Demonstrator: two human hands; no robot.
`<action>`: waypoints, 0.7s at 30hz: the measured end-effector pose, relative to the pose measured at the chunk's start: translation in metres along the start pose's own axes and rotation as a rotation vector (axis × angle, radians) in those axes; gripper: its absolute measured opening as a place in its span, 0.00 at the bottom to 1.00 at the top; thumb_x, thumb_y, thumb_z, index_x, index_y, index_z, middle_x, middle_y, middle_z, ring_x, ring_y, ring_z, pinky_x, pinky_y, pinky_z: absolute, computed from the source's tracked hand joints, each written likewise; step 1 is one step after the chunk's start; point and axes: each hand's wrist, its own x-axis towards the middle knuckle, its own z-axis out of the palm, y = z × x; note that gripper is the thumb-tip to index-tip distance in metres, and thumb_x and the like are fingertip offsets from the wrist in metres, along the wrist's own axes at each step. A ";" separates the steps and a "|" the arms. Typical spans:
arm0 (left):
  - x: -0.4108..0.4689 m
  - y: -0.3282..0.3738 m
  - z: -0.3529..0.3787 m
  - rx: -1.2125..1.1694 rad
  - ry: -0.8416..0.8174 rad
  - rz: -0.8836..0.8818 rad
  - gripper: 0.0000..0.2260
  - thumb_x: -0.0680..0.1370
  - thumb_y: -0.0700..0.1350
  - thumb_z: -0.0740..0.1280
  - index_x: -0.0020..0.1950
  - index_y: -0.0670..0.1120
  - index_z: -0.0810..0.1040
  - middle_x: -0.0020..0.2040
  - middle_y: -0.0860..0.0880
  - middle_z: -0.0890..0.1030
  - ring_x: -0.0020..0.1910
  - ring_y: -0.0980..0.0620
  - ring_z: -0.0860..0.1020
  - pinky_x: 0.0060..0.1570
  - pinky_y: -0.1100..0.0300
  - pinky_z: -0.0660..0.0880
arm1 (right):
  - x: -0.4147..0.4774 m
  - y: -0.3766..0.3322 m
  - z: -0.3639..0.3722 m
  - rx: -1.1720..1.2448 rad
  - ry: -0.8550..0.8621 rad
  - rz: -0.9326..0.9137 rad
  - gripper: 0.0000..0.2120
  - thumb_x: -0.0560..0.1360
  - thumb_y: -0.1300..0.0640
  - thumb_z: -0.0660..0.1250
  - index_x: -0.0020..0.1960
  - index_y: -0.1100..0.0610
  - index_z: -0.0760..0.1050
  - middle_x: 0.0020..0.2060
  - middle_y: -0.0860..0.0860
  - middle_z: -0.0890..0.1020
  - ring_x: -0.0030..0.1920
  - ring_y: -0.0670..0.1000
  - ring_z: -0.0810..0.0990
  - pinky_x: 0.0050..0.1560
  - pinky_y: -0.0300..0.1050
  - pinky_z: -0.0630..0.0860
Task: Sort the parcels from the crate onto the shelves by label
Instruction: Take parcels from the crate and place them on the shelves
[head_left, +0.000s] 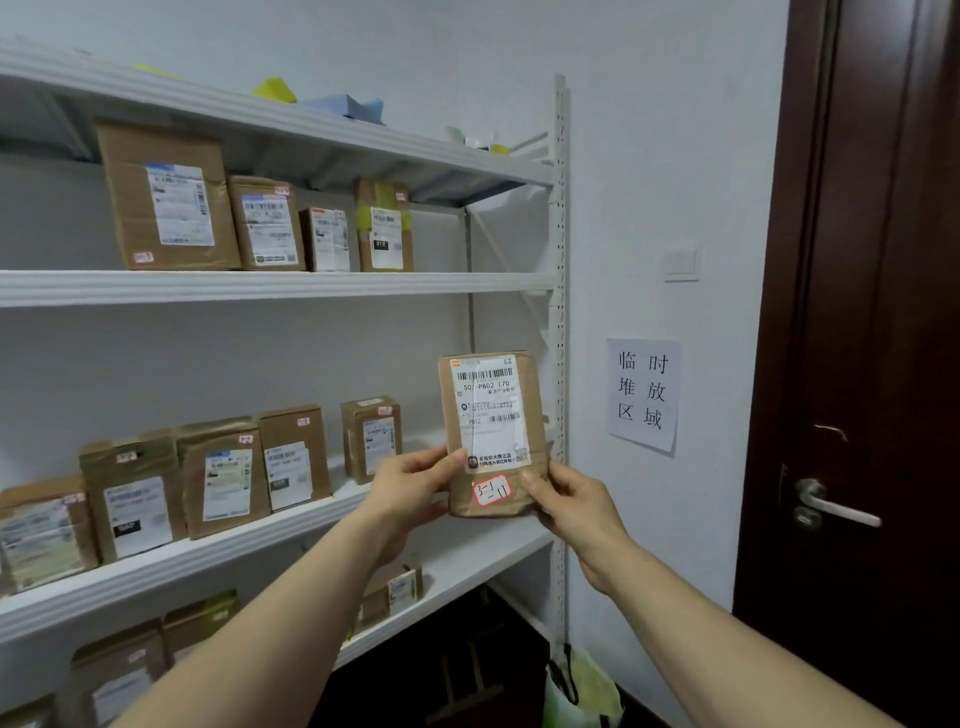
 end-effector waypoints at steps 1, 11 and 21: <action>0.014 -0.004 0.004 0.017 0.006 0.002 0.08 0.77 0.43 0.68 0.54 0.44 0.82 0.46 0.47 0.86 0.45 0.50 0.83 0.52 0.51 0.79 | 0.013 0.007 -0.005 -0.010 0.002 0.005 0.07 0.77 0.59 0.67 0.49 0.48 0.81 0.46 0.47 0.86 0.50 0.48 0.83 0.57 0.45 0.77; 0.172 -0.008 0.093 0.187 -0.042 0.040 0.15 0.73 0.32 0.69 0.52 0.51 0.81 0.45 0.54 0.85 0.41 0.59 0.81 0.41 0.66 0.77 | 0.181 0.044 -0.094 -0.061 0.003 -0.037 0.07 0.78 0.60 0.64 0.49 0.51 0.80 0.43 0.47 0.84 0.44 0.45 0.80 0.42 0.35 0.73; 0.314 0.035 0.128 0.114 0.120 0.081 0.16 0.77 0.37 0.67 0.65 0.44 0.76 0.51 0.48 0.83 0.43 0.56 0.79 0.40 0.64 0.76 | 0.350 0.030 -0.117 -0.066 0.002 -0.152 0.08 0.79 0.60 0.63 0.49 0.51 0.80 0.43 0.50 0.85 0.49 0.56 0.82 0.54 0.51 0.79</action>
